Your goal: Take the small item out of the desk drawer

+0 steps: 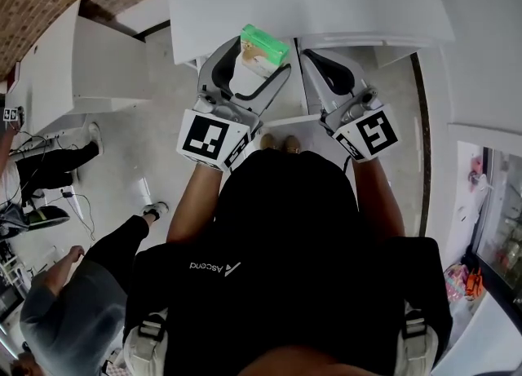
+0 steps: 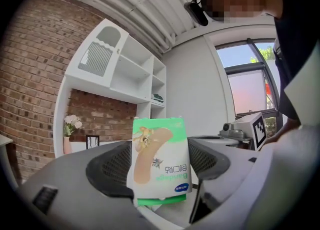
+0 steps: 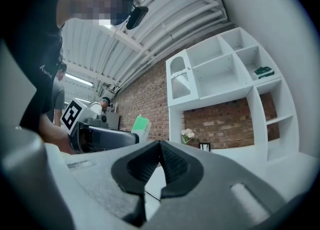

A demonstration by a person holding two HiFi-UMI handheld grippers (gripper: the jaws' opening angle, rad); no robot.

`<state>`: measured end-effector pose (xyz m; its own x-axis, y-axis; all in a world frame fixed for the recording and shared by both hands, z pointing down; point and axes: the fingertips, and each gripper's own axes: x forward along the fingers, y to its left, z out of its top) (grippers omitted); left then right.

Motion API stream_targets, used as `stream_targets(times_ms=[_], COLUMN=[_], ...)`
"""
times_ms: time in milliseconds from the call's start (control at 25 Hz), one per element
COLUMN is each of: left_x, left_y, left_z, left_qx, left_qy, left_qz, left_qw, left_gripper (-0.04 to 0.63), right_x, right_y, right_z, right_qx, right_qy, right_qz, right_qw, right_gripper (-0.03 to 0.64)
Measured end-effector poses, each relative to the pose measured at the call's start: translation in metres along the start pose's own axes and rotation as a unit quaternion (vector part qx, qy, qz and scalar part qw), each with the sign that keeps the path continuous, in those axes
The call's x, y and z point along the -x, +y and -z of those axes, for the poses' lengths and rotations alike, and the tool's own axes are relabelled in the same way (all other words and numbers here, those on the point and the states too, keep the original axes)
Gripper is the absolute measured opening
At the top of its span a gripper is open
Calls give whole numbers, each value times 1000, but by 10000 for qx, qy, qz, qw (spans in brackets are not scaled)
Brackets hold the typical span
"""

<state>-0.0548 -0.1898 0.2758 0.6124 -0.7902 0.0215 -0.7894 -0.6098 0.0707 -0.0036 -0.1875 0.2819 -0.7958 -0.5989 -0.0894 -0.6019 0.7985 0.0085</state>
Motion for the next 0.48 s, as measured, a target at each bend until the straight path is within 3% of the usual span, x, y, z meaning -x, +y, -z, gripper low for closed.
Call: stream_targets(times_ms=[480], left_x=[20], left_y=[4], left_z=[-28], left_qx=[-12], left_qy=[-523], left_qz=[-37], left_qw=[9986], left_gripper=[344], right_x=[-3], right_y=[11], right_z=[-13], right_qx=[55], right_qy=[-155], right_qz=[9], right_qw=[9999], right_gripper=[2])
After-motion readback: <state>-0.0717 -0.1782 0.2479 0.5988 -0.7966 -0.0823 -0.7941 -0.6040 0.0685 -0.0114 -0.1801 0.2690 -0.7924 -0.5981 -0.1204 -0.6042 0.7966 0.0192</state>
